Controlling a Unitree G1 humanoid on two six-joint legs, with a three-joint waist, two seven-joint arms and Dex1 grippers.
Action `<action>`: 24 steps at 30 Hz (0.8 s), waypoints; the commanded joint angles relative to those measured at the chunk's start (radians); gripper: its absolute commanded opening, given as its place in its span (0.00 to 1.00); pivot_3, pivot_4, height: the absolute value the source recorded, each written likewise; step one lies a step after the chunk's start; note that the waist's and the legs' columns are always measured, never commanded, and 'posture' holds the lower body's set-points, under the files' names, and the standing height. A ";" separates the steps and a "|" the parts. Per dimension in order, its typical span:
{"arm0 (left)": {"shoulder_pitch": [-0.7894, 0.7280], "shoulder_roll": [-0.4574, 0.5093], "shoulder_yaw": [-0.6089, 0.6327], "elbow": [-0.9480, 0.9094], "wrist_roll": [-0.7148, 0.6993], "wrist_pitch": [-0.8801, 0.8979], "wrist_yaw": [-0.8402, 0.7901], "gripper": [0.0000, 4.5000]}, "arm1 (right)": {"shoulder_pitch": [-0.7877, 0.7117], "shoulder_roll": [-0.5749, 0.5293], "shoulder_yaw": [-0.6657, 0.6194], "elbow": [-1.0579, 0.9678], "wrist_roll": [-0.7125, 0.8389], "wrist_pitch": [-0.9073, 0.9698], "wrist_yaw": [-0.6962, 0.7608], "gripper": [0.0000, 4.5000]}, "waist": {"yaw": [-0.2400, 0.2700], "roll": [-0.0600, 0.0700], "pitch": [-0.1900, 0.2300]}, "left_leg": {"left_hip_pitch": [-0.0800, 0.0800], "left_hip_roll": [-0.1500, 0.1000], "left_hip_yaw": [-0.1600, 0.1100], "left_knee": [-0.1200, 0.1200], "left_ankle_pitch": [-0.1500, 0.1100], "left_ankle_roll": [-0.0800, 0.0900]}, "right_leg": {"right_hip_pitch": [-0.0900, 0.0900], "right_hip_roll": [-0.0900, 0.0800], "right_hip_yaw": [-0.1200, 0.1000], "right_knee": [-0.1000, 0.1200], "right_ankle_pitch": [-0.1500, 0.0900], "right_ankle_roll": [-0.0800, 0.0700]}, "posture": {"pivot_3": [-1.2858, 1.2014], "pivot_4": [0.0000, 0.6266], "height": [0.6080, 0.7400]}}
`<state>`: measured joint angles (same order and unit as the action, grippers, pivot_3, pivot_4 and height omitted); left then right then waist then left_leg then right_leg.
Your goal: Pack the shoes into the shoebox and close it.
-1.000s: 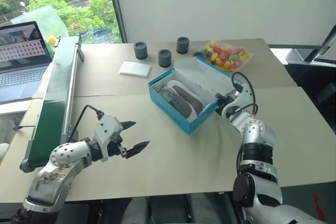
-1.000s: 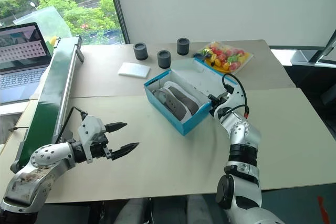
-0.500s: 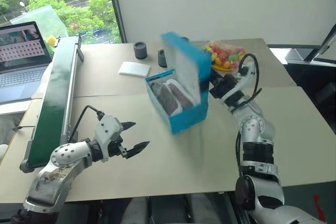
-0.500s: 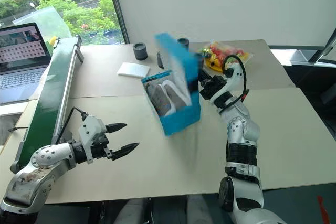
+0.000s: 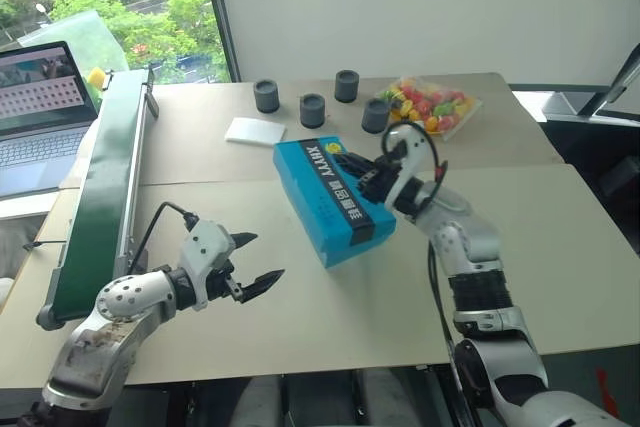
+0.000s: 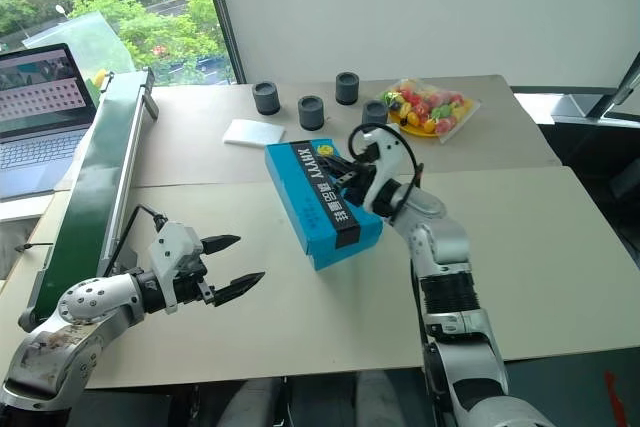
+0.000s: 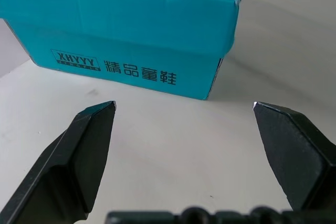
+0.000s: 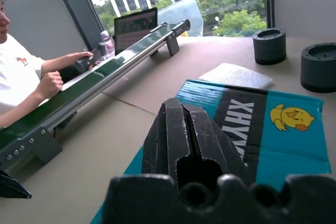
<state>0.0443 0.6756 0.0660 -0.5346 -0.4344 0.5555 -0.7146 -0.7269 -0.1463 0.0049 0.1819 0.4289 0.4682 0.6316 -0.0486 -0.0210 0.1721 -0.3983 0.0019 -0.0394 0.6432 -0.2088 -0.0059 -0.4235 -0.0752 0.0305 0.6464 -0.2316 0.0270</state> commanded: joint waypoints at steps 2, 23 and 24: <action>0.005 -0.003 0.013 -0.033 -0.004 0.001 0.016 1.00 | -0.137 0.054 0.072 0.161 -0.103 -0.075 -0.030 0.01 | 0.003 0.000 0.000 | 0.000 0.000 0.000 0.000 0.000 0.000 | 0.000 0.000 0.000 0.000 0.000 0.000 | 0.52 0.24 1.00; 0.079 -0.131 0.128 -0.101 -0.035 0.027 0.215 1.00 | -0.294 0.052 0.091 0.595 -0.277 -0.085 -0.024 0.01 | 0.005 -0.005 -0.003 | 0.018 0.001 0.000 -0.002 0.000 0.000 | 0.019 0.000 -0.001 -0.004 -0.002 0.002 | 0.52 0.24 1.00; 0.072 -0.151 0.154 -0.092 -0.036 0.032 0.248 1.00 | -0.299 0.051 0.028 0.552 -0.227 -0.069 -0.041 0.01 | 0.006 -0.005 -0.003 | 0.017 0.001 0.000 -0.002 0.000 0.000 | 0.018 0.000 -0.001 -0.004 -0.001 0.000 | 0.52 0.24 1.00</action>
<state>0.1302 0.5445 0.1521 -0.6004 -0.4546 0.5810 -0.5276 -1.0219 -0.0891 0.1441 0.8204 0.1085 0.3645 0.6230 -0.0427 -0.0259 0.1688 -0.3829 0.0027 -0.0399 0.6414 -0.2092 -0.0059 -0.4065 -0.0753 0.0299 0.6427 -0.2321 0.0271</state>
